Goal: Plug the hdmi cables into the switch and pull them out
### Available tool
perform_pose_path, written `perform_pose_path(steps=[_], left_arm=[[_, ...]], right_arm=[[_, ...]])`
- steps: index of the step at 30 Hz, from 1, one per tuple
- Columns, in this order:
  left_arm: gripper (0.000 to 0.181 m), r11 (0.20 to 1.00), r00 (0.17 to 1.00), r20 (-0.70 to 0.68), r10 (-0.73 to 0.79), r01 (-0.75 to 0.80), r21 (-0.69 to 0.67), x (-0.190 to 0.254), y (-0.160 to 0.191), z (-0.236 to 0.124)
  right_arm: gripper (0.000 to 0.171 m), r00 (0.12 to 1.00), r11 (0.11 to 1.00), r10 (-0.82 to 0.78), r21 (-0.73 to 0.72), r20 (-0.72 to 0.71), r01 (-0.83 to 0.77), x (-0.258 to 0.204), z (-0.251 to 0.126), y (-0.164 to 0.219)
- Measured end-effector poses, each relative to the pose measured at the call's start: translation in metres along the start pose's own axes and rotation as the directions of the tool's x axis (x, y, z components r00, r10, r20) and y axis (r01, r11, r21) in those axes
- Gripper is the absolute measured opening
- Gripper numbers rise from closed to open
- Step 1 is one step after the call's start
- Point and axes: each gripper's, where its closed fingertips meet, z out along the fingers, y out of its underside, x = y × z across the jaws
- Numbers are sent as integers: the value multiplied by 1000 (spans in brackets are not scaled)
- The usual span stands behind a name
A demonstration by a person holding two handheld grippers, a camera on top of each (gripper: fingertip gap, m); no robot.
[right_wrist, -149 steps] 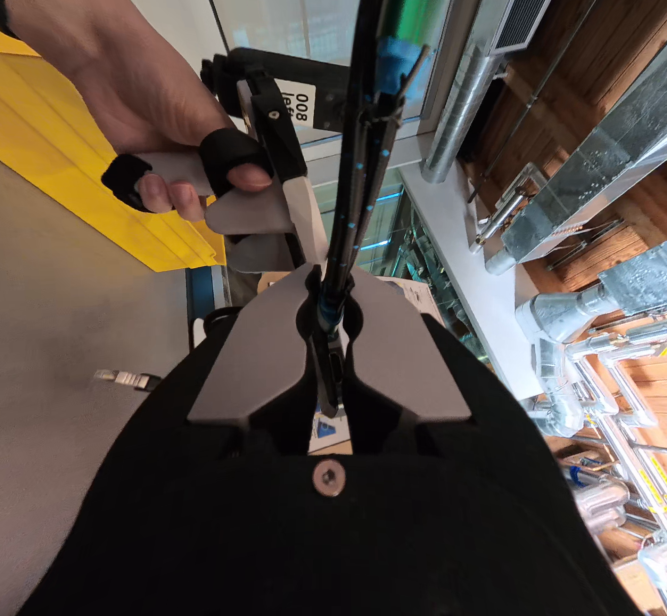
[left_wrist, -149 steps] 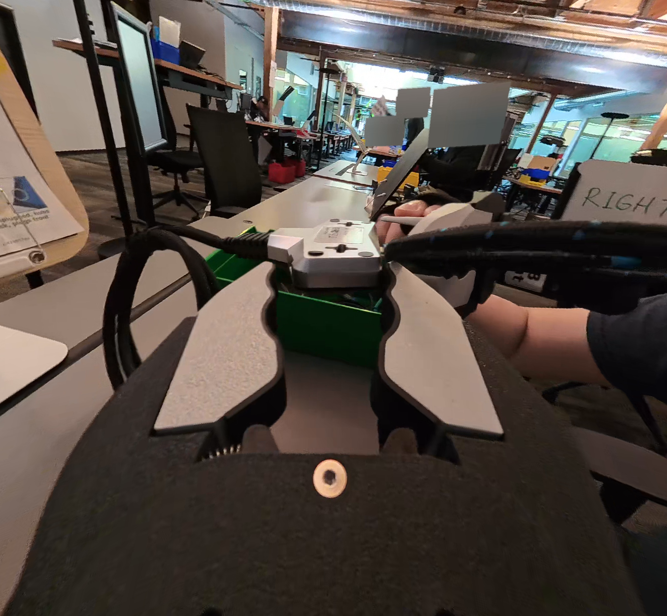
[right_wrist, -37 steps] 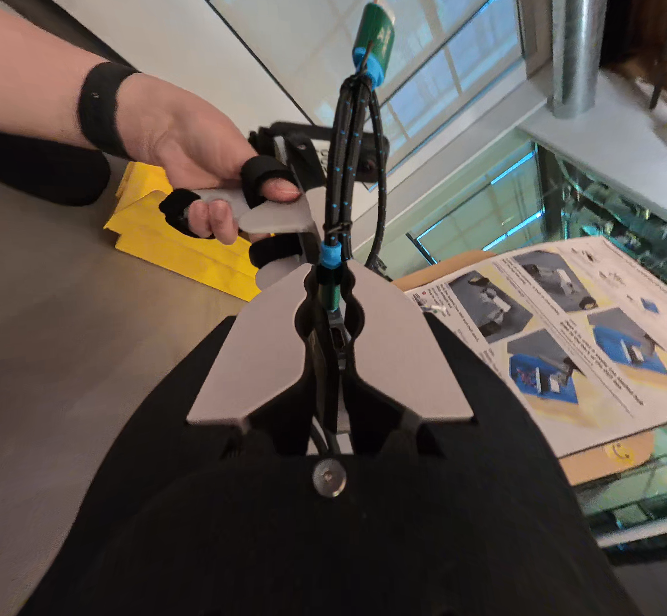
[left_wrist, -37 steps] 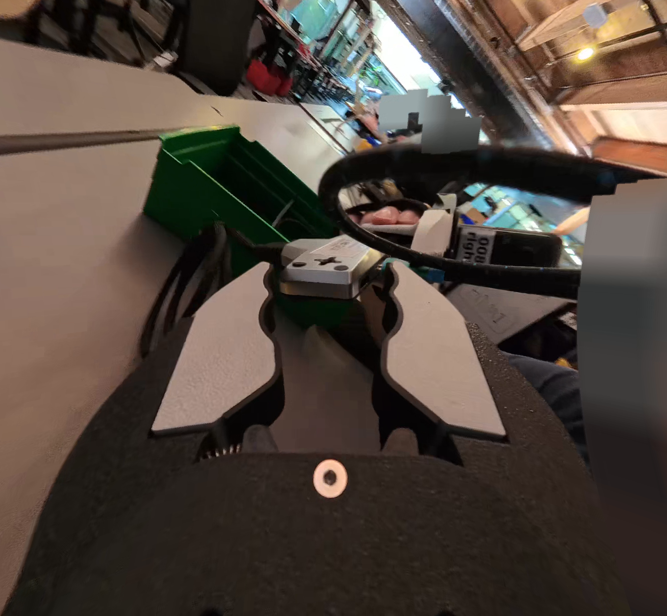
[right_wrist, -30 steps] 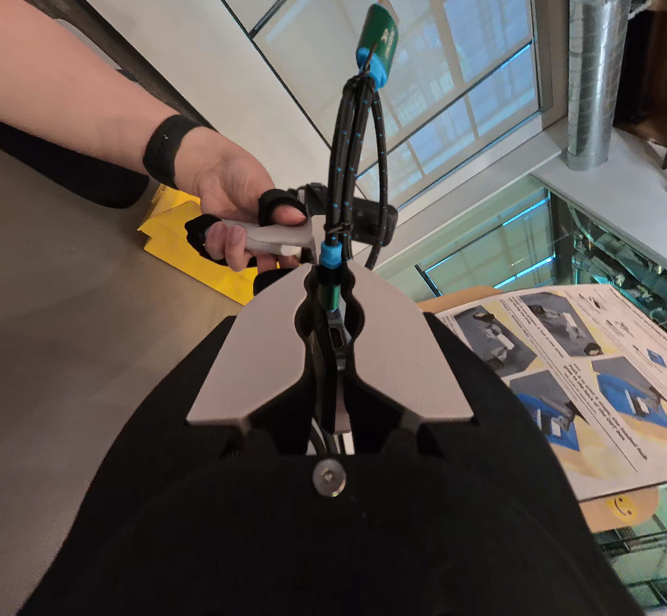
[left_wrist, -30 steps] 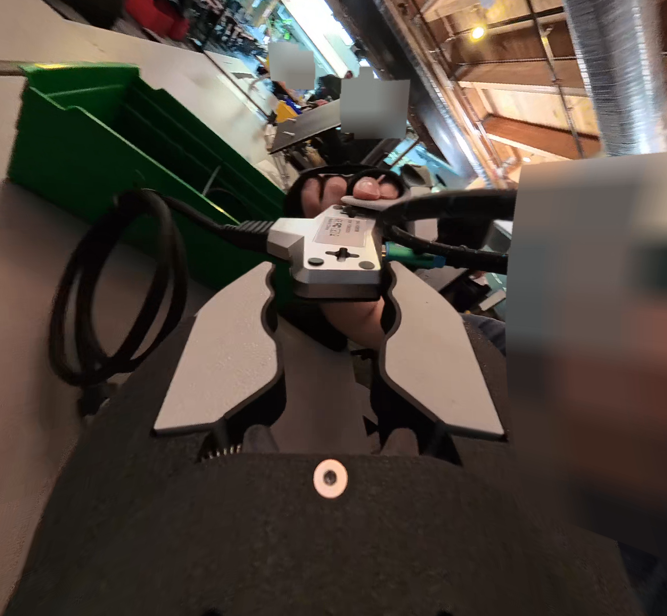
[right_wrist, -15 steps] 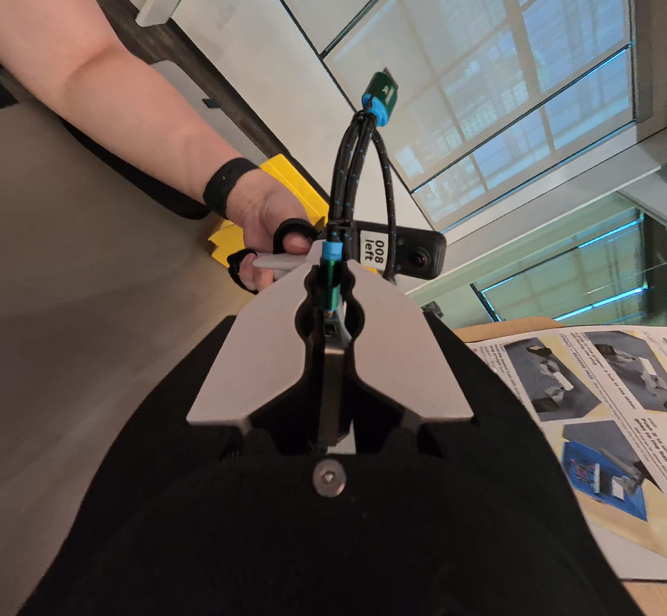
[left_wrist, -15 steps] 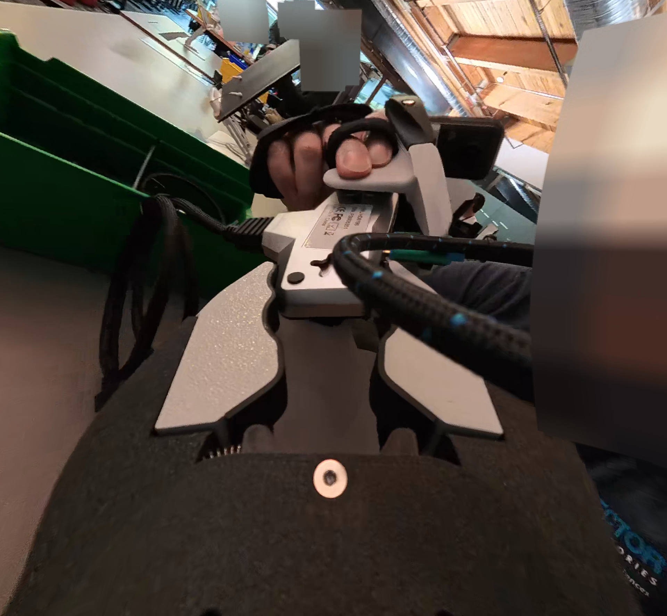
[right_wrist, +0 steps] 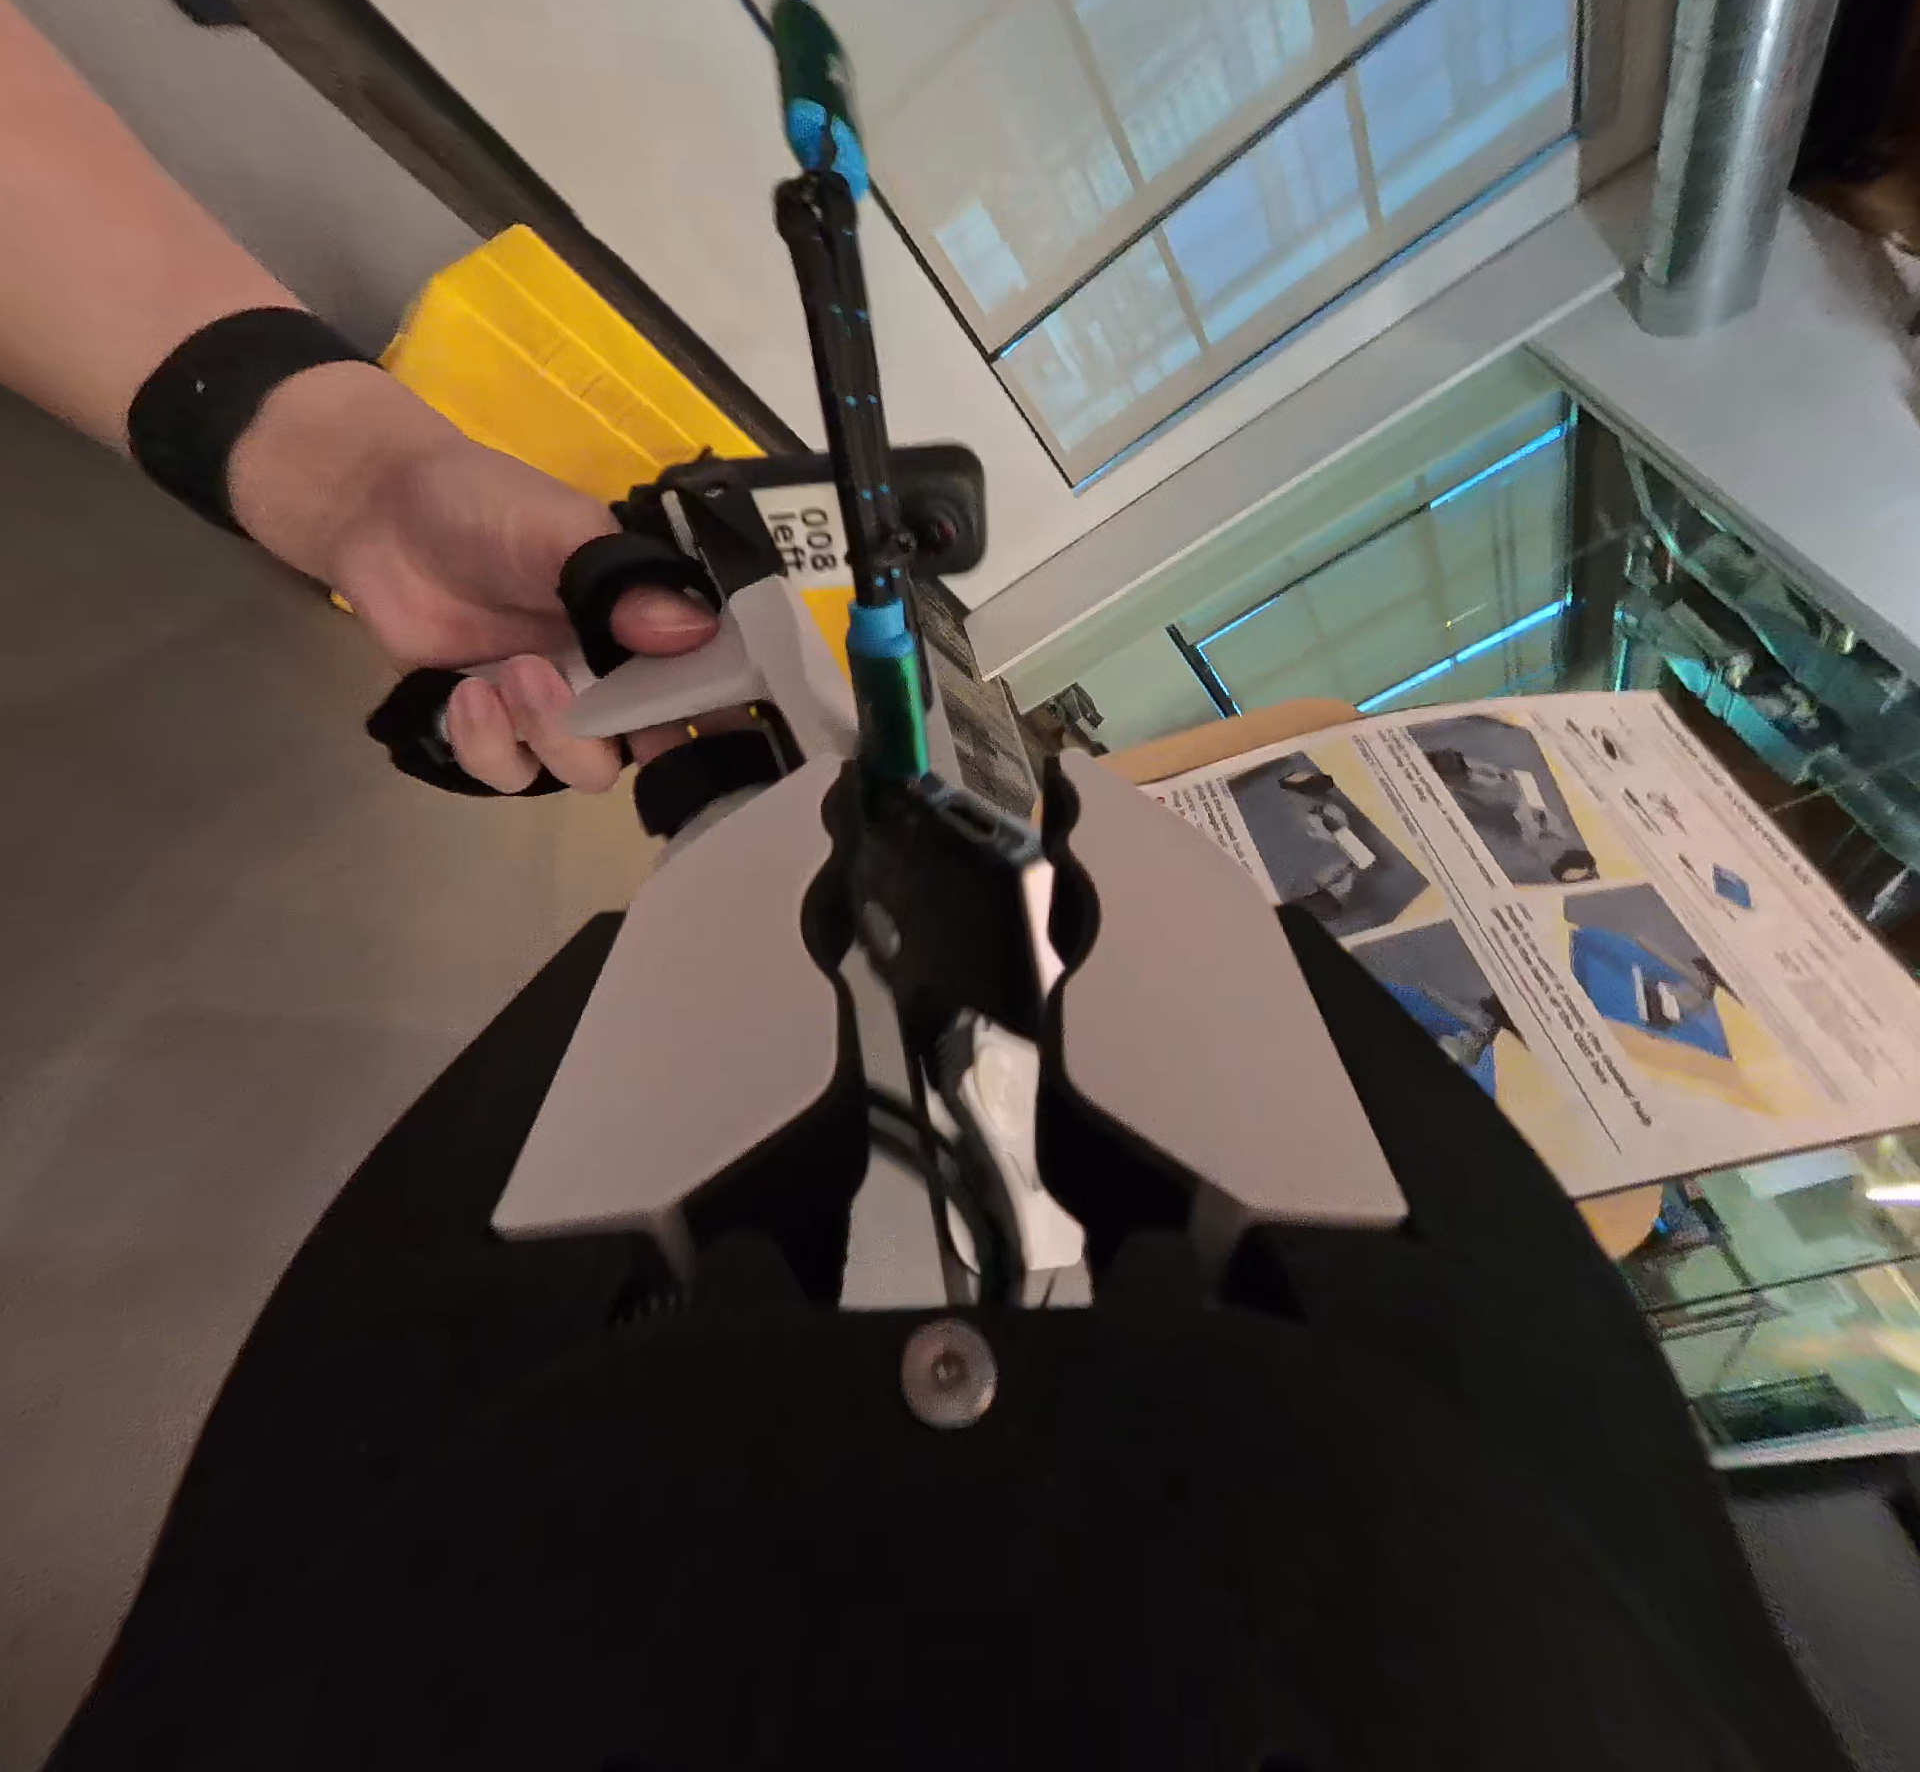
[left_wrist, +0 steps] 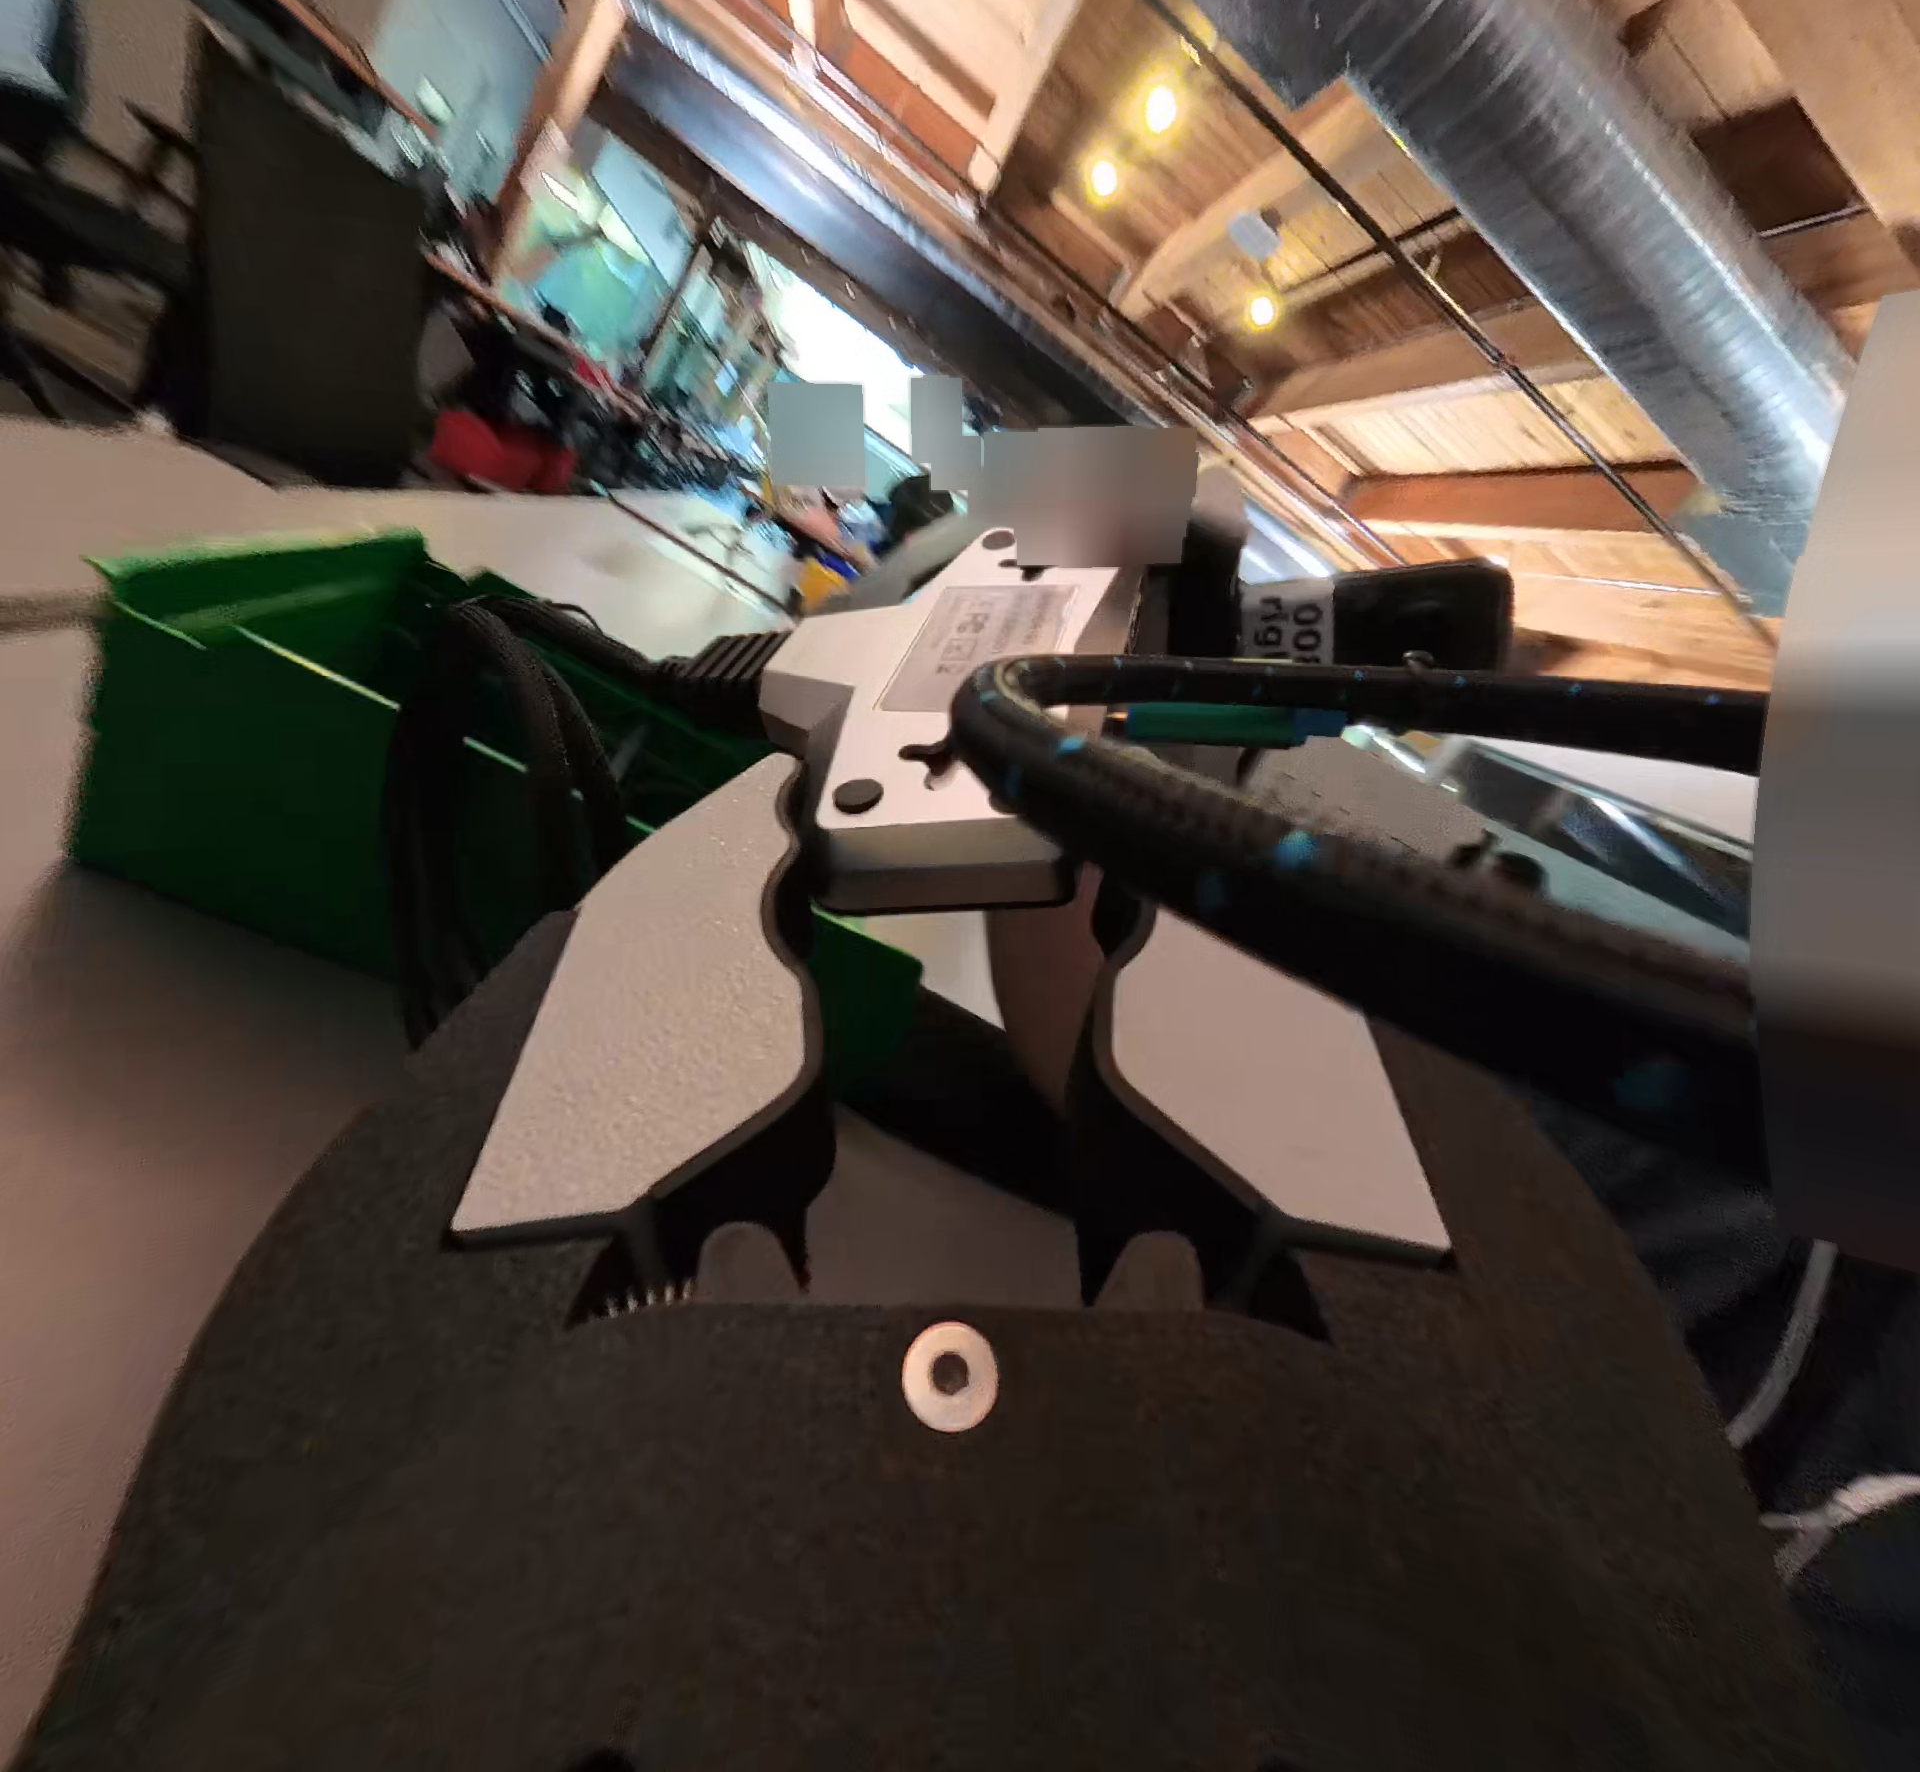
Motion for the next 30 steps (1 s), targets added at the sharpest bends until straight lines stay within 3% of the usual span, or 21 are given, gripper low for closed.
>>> perform_pose_path(steps=[4, 8, 12, 15, 21, 26, 30], left_arm=[[52, 950, 929, 264, 259, -295, 107, -9, -39, -24], [52, 821, 721, 558, 411, -558, 116, -11, -68, -53], [52, 702, 525, 692, 496, -712, 37, -2, -77, -62], [52, 638, 424, 729, 537, -770, -22, 7, -83, -63], [52, 603, 334, 754, 566, -791, -102, 6, -75, -52], [52, 594, 321, 756, 571, -797, -110, 3, -75, -45], [52, 573, 294, 754, 588, -809, -132, 4, -74, -38]], right_arm=[[34, 985, 986, 161, -26, -63, -163, 16, 2, -7], [39, 954, 970, 231, -36, -191, -242, 17, 21, -18], [44, 906, 954, 274, -28, -322, -298, 10, 41, -15], [47, 879, 963, 214, -60, -427, -263, 12, 43, -3], [39, 810, 960, 267, 70, -523, -271, 18, 38, -21], [32, 788, 928, 327, 22, -522, -371, 22, 40, -3], [26, 761, 902, 403, 79, -509, -425, 26, 38, 2]])
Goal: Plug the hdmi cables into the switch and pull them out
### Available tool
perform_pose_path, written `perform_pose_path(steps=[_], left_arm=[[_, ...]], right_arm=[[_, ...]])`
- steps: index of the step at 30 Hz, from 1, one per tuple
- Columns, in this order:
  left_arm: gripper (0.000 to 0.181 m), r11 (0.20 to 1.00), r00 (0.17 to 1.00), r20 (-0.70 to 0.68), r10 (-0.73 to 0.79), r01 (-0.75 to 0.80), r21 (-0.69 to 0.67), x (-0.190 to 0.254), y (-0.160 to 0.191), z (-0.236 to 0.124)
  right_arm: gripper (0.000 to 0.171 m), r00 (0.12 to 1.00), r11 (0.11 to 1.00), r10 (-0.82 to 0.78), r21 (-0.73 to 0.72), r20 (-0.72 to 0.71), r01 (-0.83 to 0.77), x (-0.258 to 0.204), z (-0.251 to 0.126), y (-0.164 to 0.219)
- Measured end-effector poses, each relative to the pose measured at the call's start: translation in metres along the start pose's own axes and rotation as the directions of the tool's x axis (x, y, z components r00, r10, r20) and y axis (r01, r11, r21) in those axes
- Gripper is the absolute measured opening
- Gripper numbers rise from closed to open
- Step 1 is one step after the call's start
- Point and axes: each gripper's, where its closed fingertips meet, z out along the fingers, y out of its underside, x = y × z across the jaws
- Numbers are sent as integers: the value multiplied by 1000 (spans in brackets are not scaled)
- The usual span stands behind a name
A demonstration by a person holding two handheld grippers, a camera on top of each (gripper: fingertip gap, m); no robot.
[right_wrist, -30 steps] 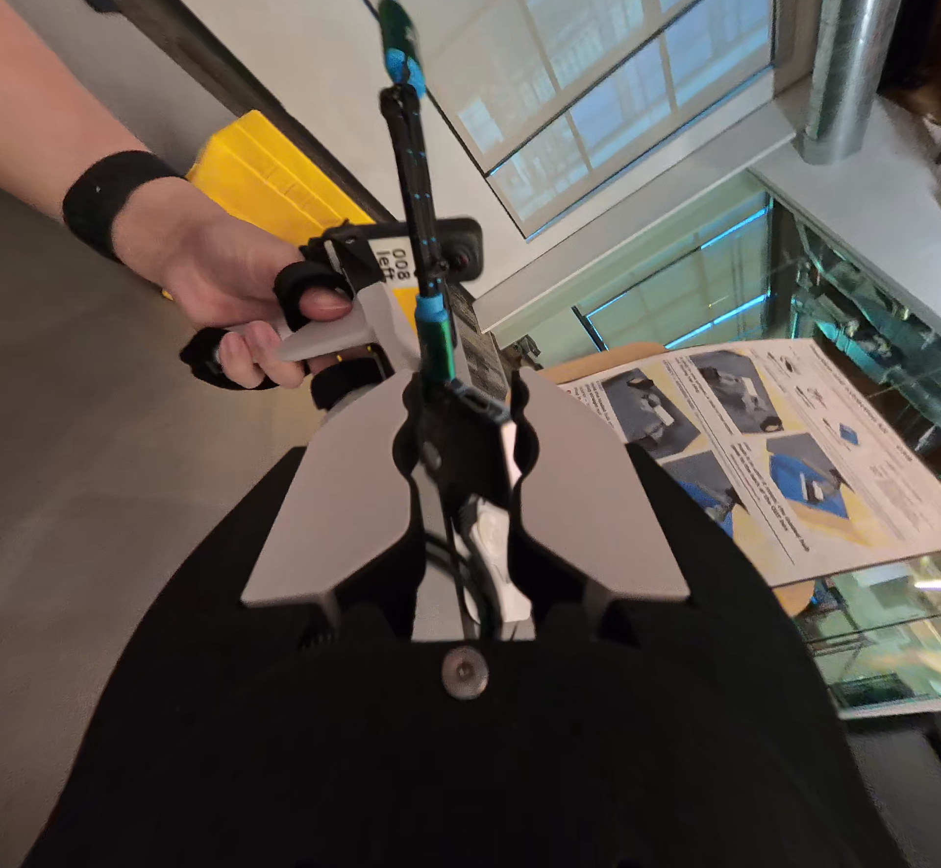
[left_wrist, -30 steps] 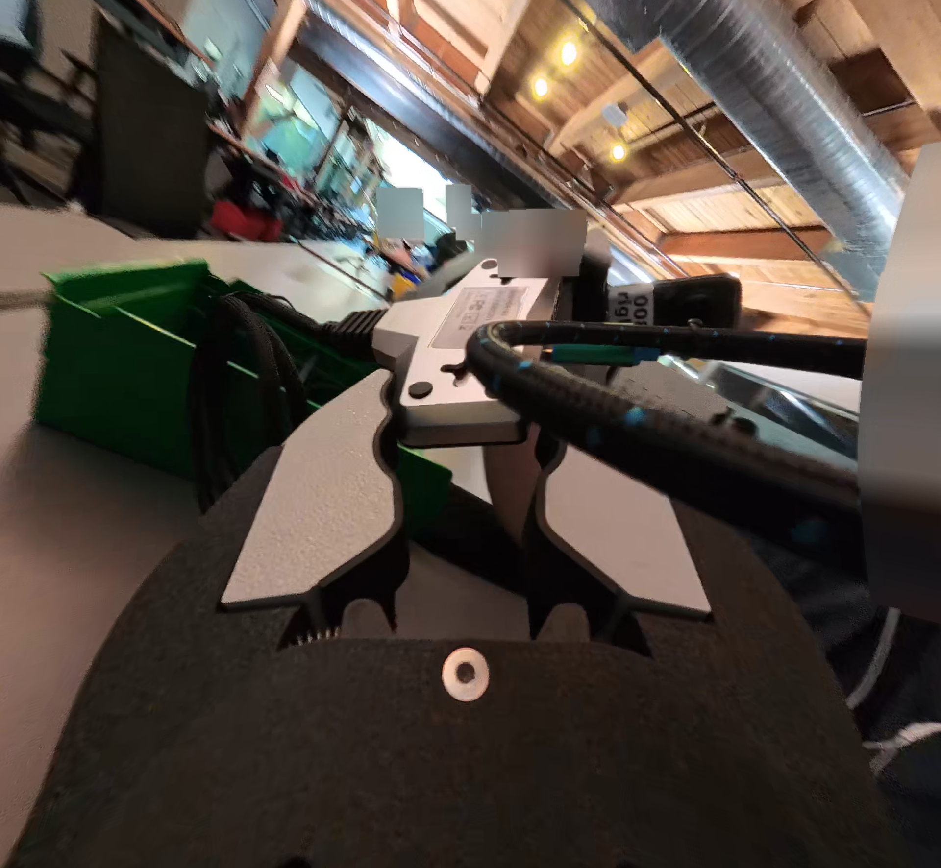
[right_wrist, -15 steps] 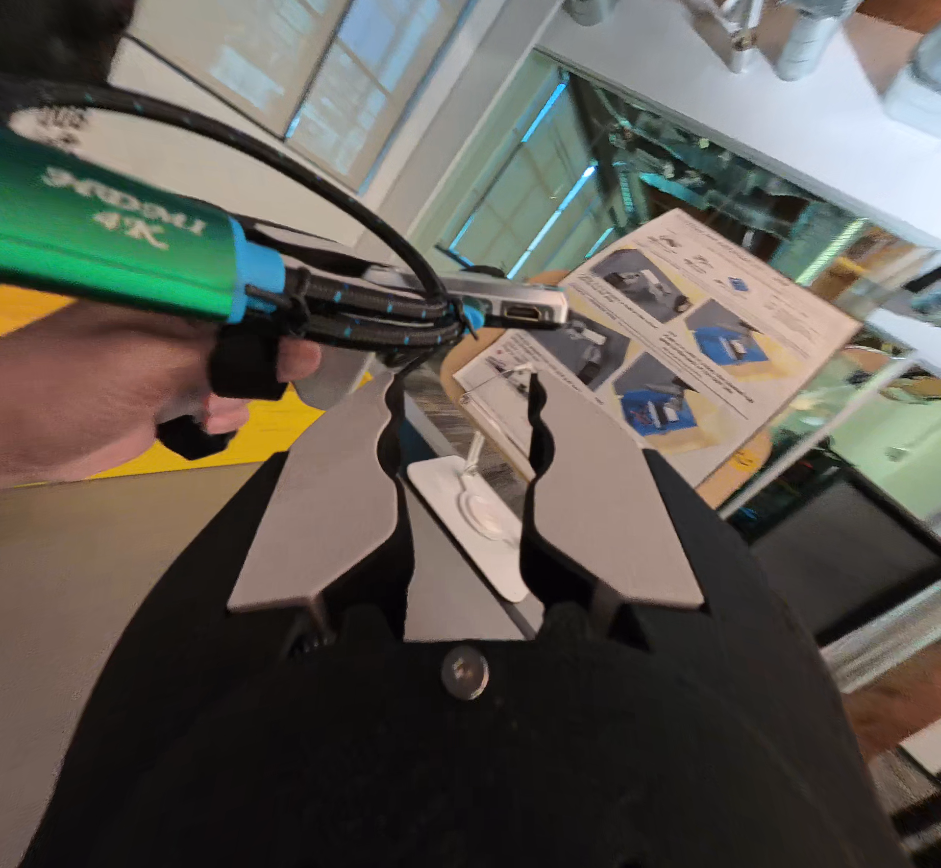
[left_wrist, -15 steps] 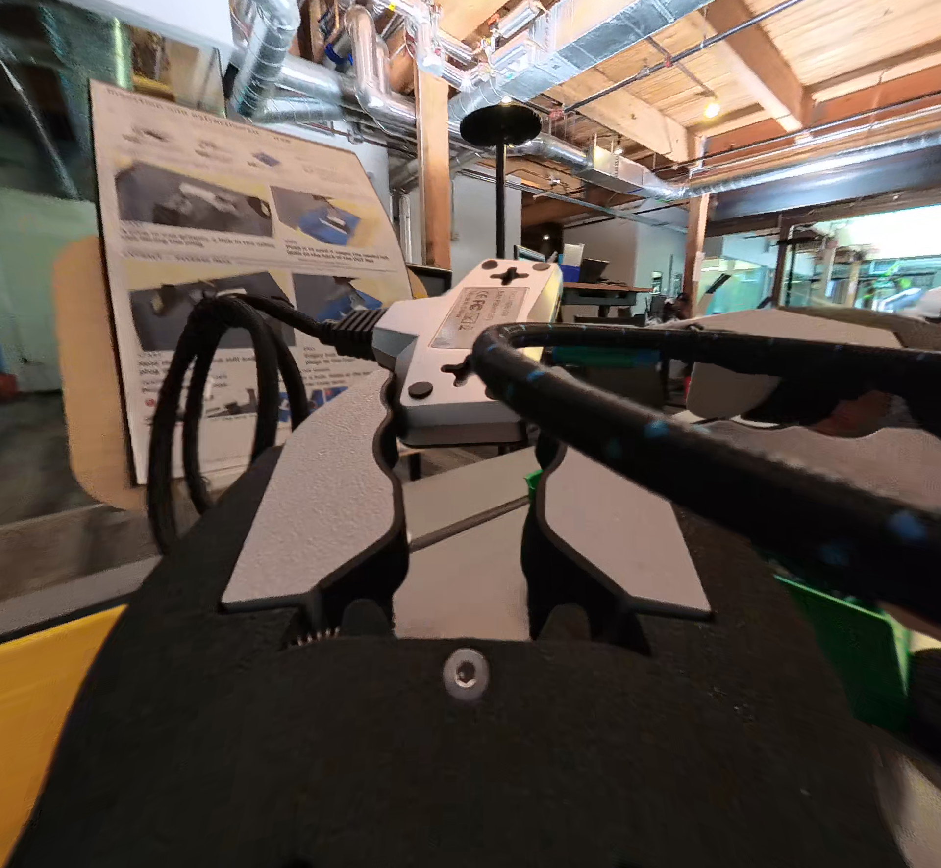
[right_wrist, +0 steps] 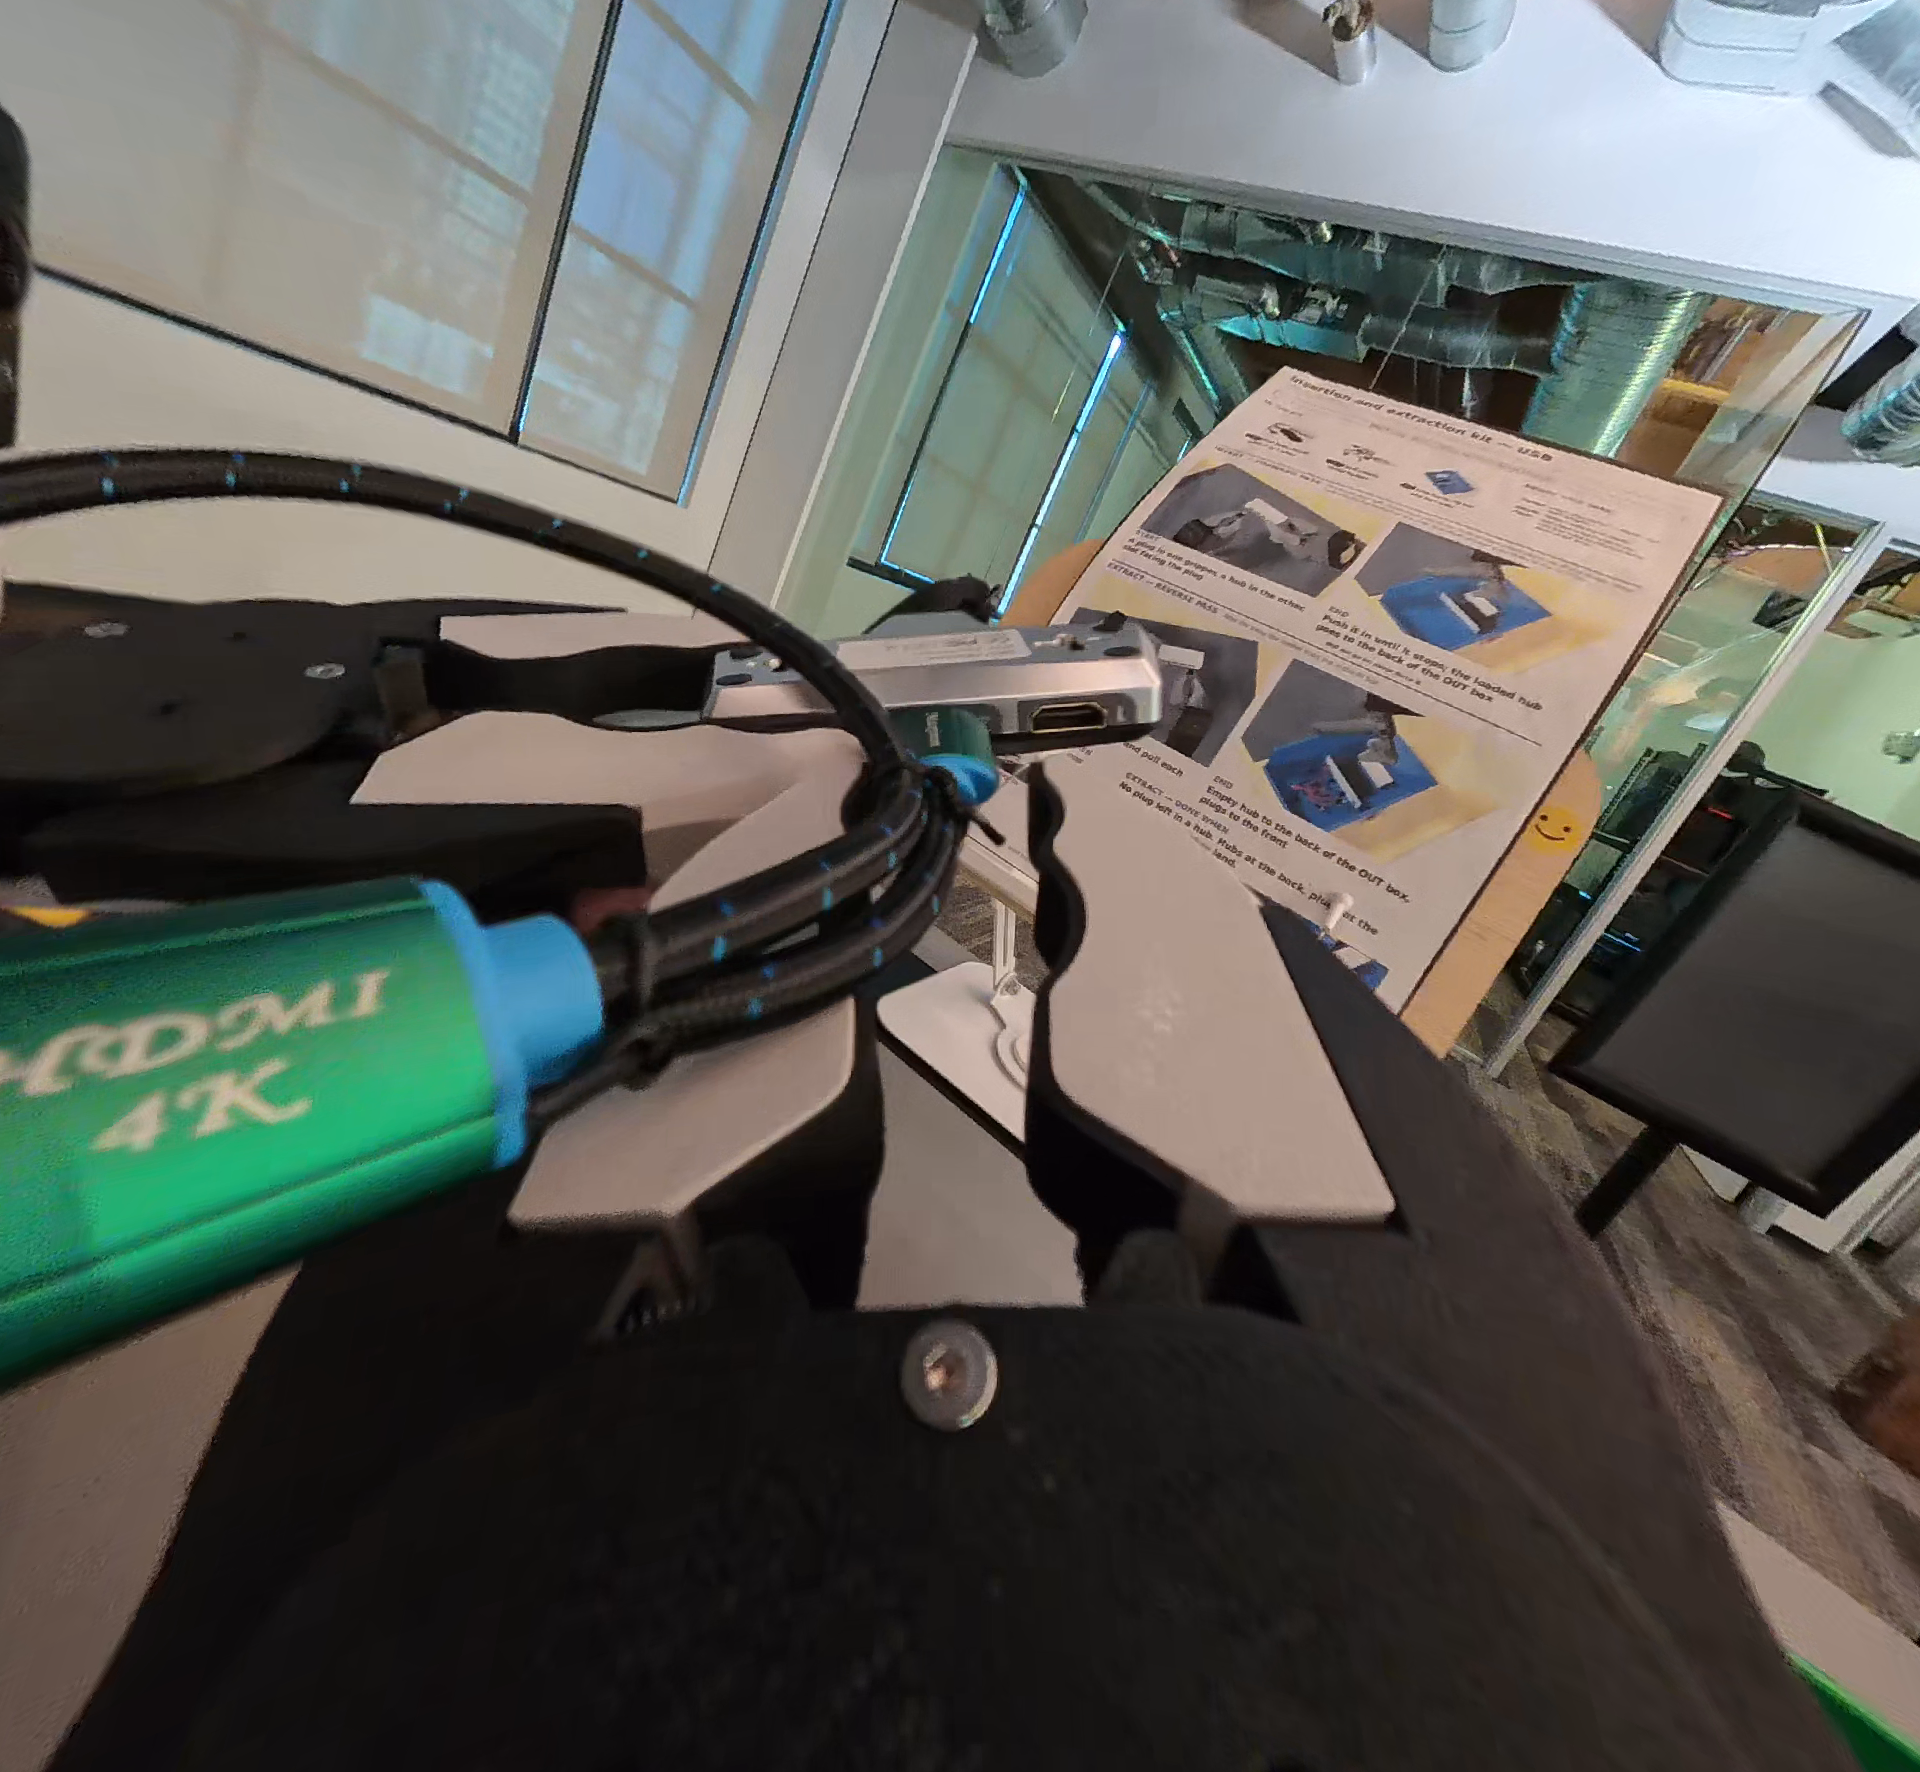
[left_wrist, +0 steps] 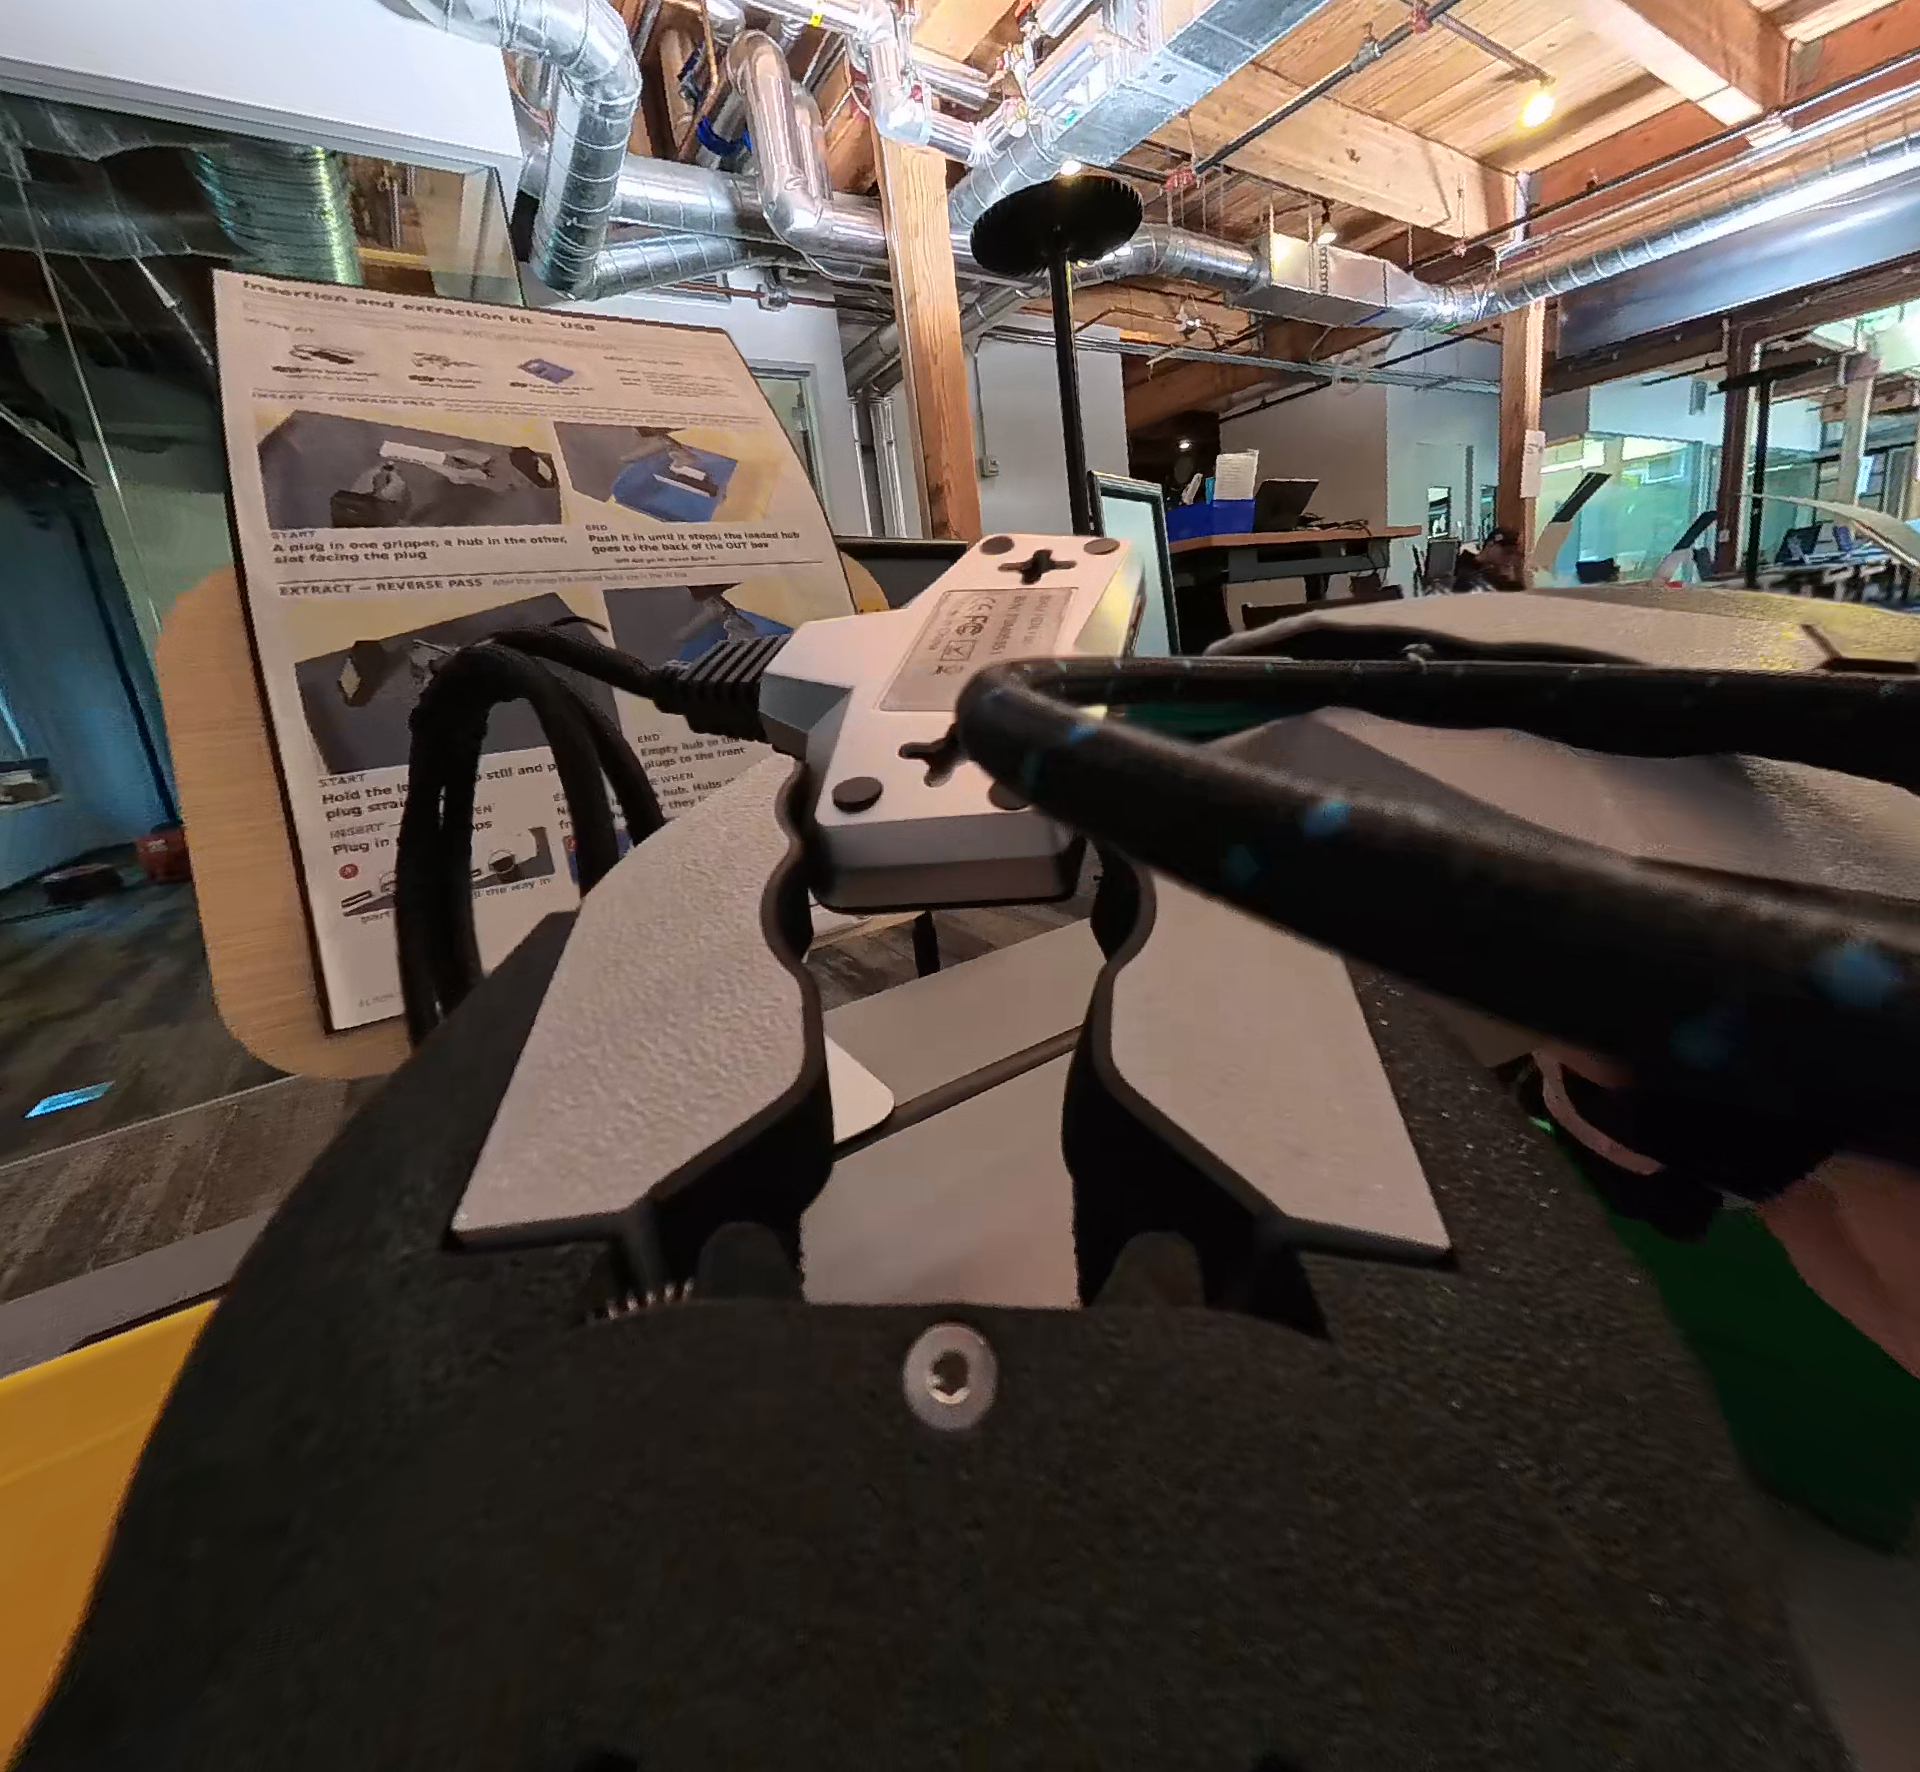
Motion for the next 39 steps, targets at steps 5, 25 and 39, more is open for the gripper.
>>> perform_pose_path(steps=[5, 25, 39], left_arm=[[52, 1000, 1000, 7, 23, -23, 1, 3, -1, 5], [52, 998, 997, -51, -65, 66, 4, 26, -7, 81], [51, 1000, 992, -123, 7, -8, -9, 36, -8, 84]], right_arm=[[23, 1000, 1000, -3, 19, -10, 3, 3, 0, -1], [21, 993, 1000, -8, 5, -122, 9, 79, 4, -6], [21, 999, 1000, 12, -4, -40, -13, 82, -7, -3]])
